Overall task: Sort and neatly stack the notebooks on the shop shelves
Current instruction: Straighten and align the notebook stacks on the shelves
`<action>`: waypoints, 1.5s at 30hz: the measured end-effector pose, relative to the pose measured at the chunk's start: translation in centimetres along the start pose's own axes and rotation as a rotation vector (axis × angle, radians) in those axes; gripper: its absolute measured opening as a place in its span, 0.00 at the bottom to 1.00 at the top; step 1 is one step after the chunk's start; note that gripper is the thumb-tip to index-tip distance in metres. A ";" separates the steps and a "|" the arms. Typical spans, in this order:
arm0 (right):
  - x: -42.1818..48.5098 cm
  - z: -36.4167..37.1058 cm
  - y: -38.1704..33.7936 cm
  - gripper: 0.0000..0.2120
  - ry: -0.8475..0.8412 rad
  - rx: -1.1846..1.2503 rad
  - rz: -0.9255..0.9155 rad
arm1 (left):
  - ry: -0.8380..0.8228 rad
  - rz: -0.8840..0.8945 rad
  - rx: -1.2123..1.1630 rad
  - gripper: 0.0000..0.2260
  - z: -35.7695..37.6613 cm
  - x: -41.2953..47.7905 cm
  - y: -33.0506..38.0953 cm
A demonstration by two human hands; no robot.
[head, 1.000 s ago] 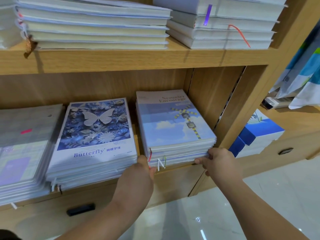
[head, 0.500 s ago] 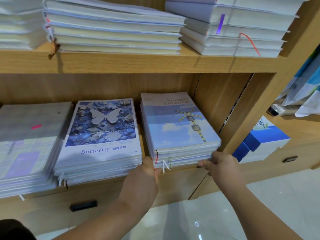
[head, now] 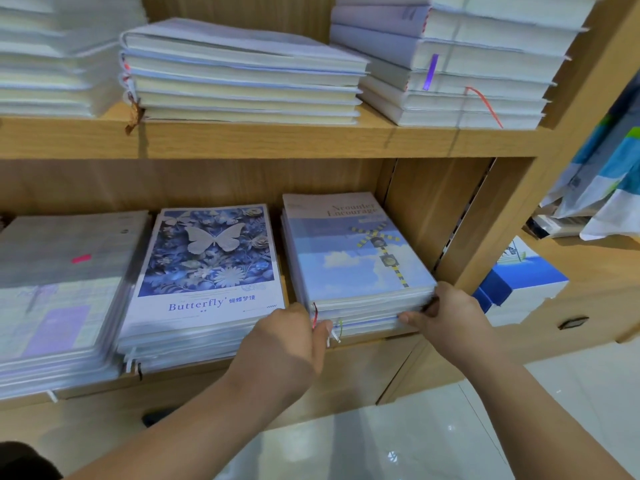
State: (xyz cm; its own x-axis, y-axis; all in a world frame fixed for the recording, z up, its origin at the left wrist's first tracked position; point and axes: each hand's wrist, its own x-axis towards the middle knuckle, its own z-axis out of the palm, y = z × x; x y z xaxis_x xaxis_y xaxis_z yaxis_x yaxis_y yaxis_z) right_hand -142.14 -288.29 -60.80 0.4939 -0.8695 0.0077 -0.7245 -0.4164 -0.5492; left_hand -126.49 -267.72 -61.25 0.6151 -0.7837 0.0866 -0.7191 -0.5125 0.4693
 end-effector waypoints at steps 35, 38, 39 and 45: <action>-0.5 -0.8 0.5 0.11 -0.089 0.143 -0.087 | 0.042 0.016 0.022 0.11 0.2 0.5 -0.6; -0.7 -0.4 0.6 0.12 -0.064 0.158 -0.072 | 0.030 0.000 0.036 0.11 0.4 0.8 -0.8; -0.7 -0.3 0.5 0.13 -0.058 0.150 -0.065 | 0.023 0.001 0.030 0.11 0.6 0.9 -0.7; -0.6 -0.3 0.4 0.13 -0.064 0.118 -0.066 | 0.040 0.017 -0.062 0.11 0.9 1.0 -1.0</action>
State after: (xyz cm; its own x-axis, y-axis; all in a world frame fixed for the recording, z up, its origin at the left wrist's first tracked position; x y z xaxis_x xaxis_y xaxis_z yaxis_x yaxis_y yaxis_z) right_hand -142.85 -287.99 -60.80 0.5710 -0.8210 -0.0046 -0.6301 -0.4346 -0.6435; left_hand -125.49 -268.35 -62.44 0.6164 -0.7767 0.1294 -0.7088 -0.4758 0.5207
